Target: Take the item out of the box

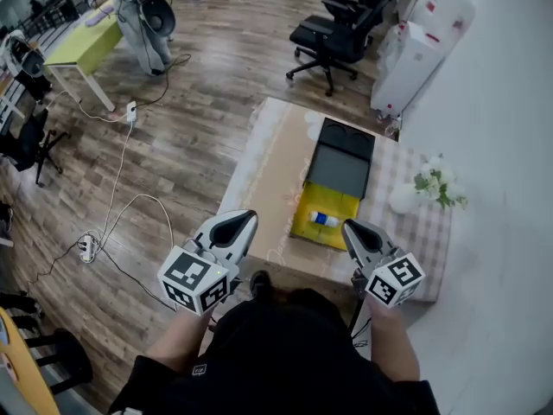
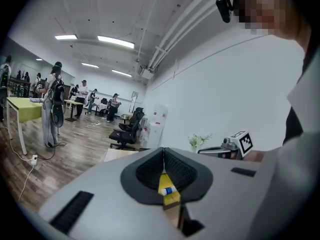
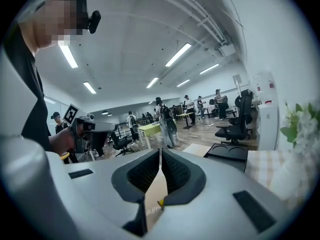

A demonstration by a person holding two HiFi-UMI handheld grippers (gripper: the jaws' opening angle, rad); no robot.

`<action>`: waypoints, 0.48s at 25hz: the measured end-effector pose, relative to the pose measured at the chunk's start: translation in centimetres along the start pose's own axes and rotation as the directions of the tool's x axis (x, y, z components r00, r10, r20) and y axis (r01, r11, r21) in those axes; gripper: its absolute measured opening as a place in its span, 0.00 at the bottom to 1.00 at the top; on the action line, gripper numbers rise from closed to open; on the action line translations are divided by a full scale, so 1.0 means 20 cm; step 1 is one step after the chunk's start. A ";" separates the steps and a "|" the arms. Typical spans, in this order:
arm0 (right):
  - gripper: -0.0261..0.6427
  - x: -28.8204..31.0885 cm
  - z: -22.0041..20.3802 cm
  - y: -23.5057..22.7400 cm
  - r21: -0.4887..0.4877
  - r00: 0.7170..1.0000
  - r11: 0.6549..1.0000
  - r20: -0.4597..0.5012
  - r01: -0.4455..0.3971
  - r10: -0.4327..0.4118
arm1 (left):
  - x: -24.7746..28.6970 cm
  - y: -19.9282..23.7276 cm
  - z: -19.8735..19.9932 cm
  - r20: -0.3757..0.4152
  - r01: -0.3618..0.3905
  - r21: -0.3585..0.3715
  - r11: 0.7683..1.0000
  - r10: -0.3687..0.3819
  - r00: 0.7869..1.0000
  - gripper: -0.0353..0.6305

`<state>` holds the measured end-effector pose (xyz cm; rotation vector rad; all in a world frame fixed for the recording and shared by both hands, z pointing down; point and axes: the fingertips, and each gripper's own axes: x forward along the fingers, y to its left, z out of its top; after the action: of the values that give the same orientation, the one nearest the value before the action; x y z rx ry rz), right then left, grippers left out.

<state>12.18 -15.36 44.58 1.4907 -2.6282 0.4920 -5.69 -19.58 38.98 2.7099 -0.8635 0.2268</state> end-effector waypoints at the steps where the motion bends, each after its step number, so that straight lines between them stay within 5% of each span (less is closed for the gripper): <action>1: 0.10 0.00 -0.01 -0.02 0.001 1.000 1.000 -0.006 0.000 0.000 | 0.03 -0.01 0.00 -0.006 0.007 0.002 1.000 -0.007 1.000 0.08; 6: 0.10 0.00 -0.02 -0.14 -0.045 0.998 0.999 -0.061 -0.030 0.028 | 0.19 -0.04 -0.03 -0.047 0.001 0.022 1.000 0.001 0.999 0.08; 10: 0.12 0.02 -0.16 -0.23 -0.162 0.975 0.984 -0.217 -0.077 0.040 | 0.29 -0.10 -0.04 -0.056 -0.001 0.007 1.000 0.002 0.998 0.08; 12: 0.21 0.05 -0.26 -0.26 -0.191 0.954 0.975 -0.295 -0.110 0.050 | 0.33 -0.11 -0.06 -0.064 -0.008 -0.006 1.000 0.007 0.998 0.08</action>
<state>15.52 -16.94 50.98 1.1576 -2.4316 0.3956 0.86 -20.98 41.24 2.6782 -0.8548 0.3096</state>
